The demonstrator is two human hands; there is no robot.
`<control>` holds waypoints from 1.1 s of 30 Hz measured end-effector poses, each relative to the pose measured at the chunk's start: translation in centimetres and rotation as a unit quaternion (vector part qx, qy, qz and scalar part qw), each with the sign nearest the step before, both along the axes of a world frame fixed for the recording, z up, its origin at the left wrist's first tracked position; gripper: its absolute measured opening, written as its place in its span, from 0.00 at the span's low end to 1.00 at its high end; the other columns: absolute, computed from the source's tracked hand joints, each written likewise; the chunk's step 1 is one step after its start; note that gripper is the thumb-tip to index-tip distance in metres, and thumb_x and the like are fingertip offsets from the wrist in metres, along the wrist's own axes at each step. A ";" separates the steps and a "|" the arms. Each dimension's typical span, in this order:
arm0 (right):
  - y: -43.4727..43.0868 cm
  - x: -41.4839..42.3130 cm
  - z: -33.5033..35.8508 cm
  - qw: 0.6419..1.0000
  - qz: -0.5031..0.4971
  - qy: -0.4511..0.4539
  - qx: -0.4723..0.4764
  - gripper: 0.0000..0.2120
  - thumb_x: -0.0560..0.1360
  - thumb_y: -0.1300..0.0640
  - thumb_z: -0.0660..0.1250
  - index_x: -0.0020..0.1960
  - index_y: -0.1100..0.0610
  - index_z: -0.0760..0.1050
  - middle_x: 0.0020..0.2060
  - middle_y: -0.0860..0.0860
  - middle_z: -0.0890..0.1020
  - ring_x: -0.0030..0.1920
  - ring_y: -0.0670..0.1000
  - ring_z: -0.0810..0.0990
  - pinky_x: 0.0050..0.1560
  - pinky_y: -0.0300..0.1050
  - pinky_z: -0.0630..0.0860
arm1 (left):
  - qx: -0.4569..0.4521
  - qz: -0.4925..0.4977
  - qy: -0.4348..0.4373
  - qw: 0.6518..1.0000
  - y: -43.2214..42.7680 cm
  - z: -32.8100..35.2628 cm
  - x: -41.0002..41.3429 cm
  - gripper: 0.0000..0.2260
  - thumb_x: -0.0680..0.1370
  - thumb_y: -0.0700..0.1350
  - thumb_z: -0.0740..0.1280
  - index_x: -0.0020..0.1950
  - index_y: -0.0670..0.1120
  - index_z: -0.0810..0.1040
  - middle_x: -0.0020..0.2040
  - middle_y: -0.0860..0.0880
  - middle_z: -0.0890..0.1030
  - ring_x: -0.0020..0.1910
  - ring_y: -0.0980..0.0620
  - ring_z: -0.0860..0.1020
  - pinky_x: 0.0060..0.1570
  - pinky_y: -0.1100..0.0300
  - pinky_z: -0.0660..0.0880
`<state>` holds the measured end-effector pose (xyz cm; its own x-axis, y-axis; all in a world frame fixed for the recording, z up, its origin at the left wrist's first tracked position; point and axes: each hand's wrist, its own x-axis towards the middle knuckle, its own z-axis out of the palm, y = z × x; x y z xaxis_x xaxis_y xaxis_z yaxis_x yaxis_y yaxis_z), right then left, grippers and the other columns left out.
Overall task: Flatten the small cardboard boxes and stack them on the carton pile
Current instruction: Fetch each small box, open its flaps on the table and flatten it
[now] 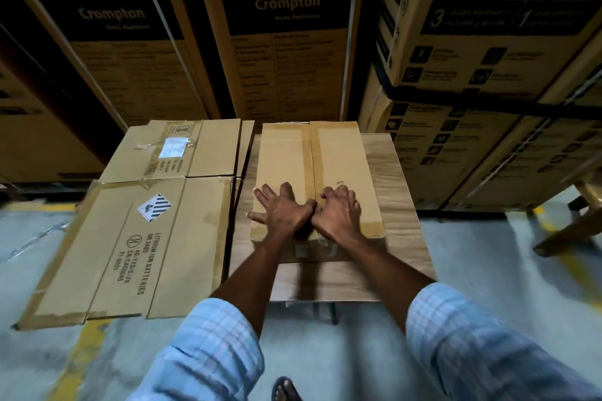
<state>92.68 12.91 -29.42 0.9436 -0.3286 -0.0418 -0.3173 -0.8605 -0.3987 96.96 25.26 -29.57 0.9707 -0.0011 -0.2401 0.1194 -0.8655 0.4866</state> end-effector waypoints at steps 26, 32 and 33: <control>-4.0 5.5 -1.2 0.995 -0.044 0.072 0.062 0.41 0.75 0.31 0.60 0.83 0.44 0.51 0.81 0.60 0.36 0.79 0.60 0.28 0.74 0.66 0.29 | -0.012 0.007 0.120 0.993 -0.2 2.3 4.0 0.69 0.56 0.78 0.74 0.83 0.57 0.37 0.80 0.36 0.28 0.80 0.31 0.34 0.70 0.22 0.45; -3.1 6.4 0.4 0.991 -0.026 0.101 0.078 0.49 0.71 0.29 0.63 0.83 0.46 0.46 0.79 0.62 0.30 0.75 0.62 0.22 0.71 0.69 0.24 | -0.047 0.011 0.149 0.988 1.5 3.2 4.5 0.73 0.49 0.79 0.73 0.83 0.59 0.37 0.81 0.37 0.30 0.80 0.32 0.35 0.72 0.23 0.45; -3.0 6.5 0.4 0.990 -0.024 0.113 0.083 0.50 0.71 0.29 0.64 0.83 0.46 0.45 0.78 0.62 0.28 0.75 0.62 0.21 0.70 0.70 0.24 | -0.046 0.012 0.146 0.988 1.7 3.0 4.5 0.72 0.50 0.78 0.74 0.83 0.59 0.38 0.81 0.37 0.31 0.81 0.33 0.35 0.72 0.23 0.46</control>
